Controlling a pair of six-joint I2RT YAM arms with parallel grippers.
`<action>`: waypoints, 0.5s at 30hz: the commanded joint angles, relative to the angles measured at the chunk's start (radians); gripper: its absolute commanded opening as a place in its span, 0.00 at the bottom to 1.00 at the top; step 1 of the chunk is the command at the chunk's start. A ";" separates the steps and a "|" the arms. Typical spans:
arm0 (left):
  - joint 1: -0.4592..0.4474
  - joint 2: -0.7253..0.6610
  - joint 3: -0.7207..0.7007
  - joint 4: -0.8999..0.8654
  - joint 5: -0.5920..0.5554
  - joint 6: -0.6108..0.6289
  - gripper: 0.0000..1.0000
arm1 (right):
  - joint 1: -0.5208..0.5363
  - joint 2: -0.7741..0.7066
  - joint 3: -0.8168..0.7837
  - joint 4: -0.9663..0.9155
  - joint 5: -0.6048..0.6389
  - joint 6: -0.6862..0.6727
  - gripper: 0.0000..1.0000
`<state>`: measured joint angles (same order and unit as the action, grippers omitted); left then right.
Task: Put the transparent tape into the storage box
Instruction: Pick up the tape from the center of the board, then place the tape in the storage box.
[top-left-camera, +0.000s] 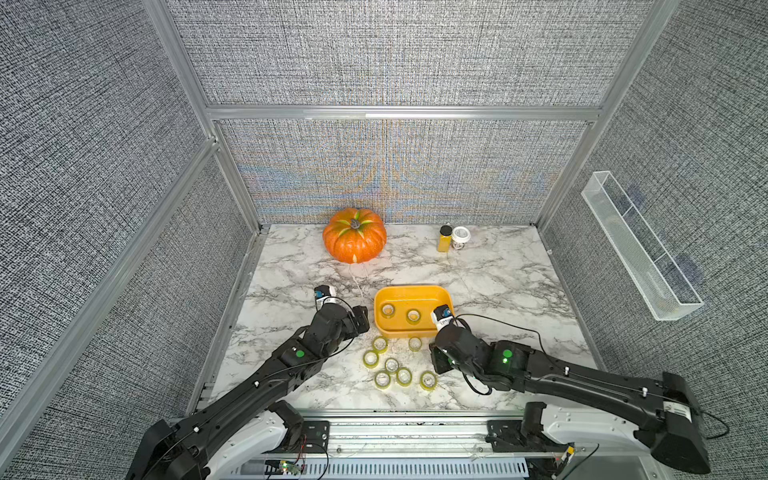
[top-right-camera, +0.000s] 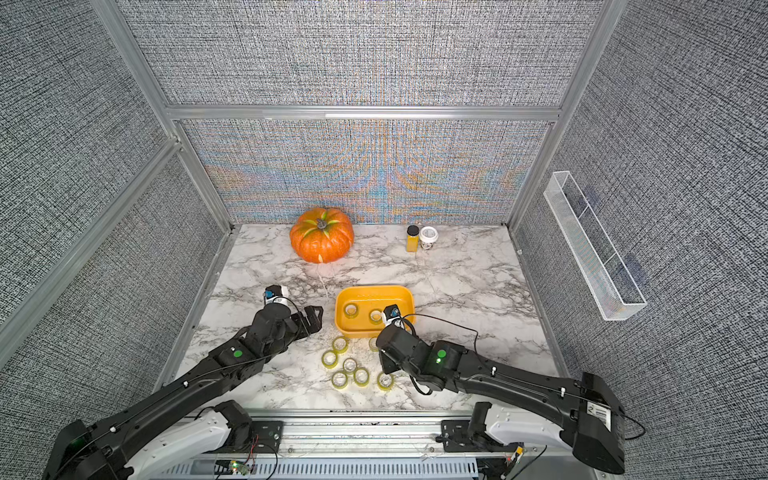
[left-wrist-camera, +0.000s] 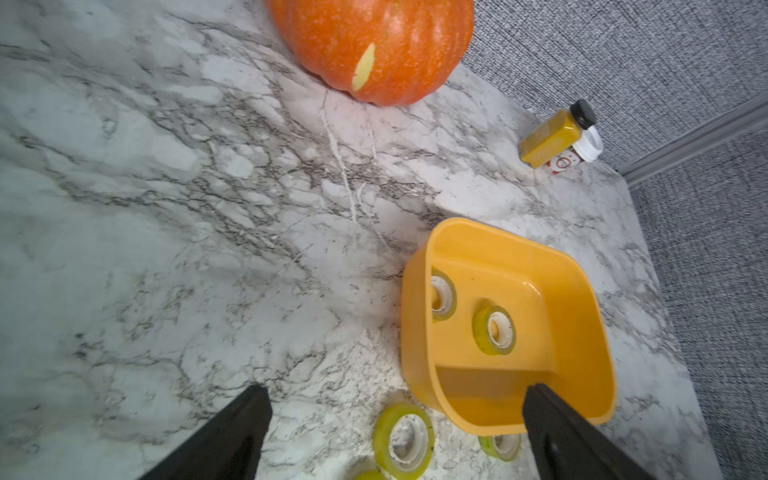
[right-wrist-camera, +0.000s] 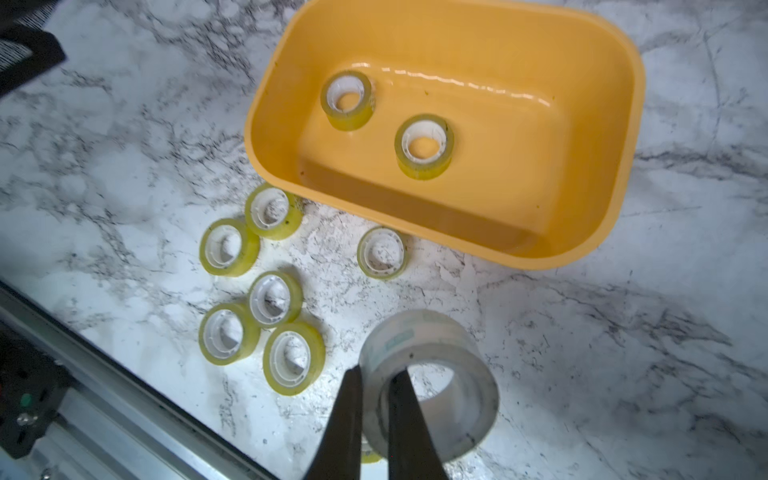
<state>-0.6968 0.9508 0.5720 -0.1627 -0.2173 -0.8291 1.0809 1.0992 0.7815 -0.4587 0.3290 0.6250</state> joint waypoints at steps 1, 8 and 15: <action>0.000 0.033 0.040 0.045 0.067 0.036 1.00 | -0.042 0.014 0.061 0.047 -0.003 -0.100 0.02; -0.001 0.099 0.050 0.115 0.135 -0.002 1.00 | -0.231 0.215 0.196 0.135 -0.143 -0.213 0.02; -0.012 0.100 0.013 0.147 0.157 -0.036 1.00 | -0.321 0.492 0.340 0.126 -0.191 -0.261 0.01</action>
<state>-0.7067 1.0561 0.5922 -0.0483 -0.0727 -0.8474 0.7773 1.5253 1.0885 -0.3428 0.1680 0.4046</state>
